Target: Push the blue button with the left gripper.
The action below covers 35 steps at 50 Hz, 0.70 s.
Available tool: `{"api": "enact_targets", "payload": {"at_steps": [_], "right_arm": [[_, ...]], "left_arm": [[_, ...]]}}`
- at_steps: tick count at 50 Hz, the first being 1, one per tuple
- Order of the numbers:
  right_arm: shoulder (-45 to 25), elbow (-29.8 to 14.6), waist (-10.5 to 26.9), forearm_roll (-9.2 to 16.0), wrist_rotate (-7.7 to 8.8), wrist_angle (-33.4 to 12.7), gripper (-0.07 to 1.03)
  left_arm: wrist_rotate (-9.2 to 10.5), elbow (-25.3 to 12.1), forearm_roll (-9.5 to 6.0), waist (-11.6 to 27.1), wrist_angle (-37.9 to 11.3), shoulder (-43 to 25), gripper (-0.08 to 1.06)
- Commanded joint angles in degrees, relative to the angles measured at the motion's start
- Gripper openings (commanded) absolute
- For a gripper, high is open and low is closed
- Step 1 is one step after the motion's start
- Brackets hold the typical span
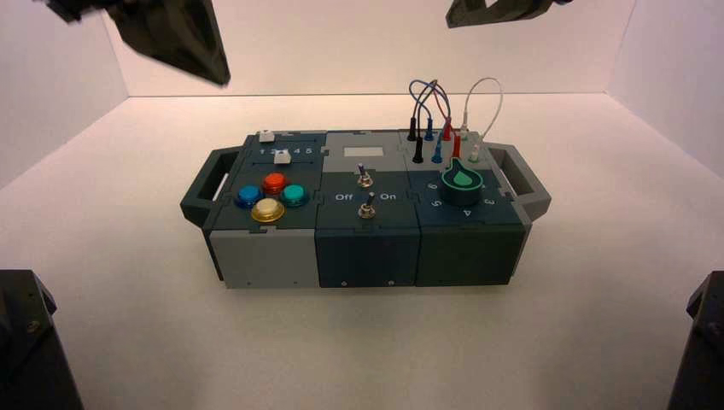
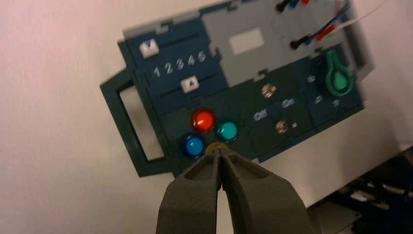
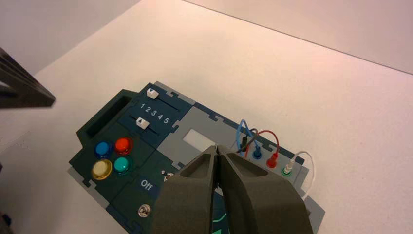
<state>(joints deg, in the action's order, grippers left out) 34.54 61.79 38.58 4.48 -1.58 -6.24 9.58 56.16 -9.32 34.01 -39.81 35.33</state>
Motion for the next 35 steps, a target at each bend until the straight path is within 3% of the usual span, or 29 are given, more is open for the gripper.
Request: {"api": "enact_targets", "payload": {"at_steps": [1,5,11,35], "right_arm": [[-0.4,-1.9,0.8,0.1,0.09,0.2,-0.03],[-0.4,-1.9,0.8,0.1,0.18,0.1,-0.03],[-0.4,-1.8,0.8,0.2,0.09,0.1,-0.03],[-0.4,-1.8,0.9,0.2,0.18,0.1,-0.03]], "left_arm": [[0.35,-0.7,-0.26,0.4,-1.2,-3.9,-0.03],[-0.09,-0.9,-0.26,0.4,-1.8,-11.1,-0.03],[-1.14,-1.3,-0.09,0.4,-1.8,-14.9,-0.03],[-2.02,-4.8,0.09,0.9,0.1,-21.3,-0.03]]}}
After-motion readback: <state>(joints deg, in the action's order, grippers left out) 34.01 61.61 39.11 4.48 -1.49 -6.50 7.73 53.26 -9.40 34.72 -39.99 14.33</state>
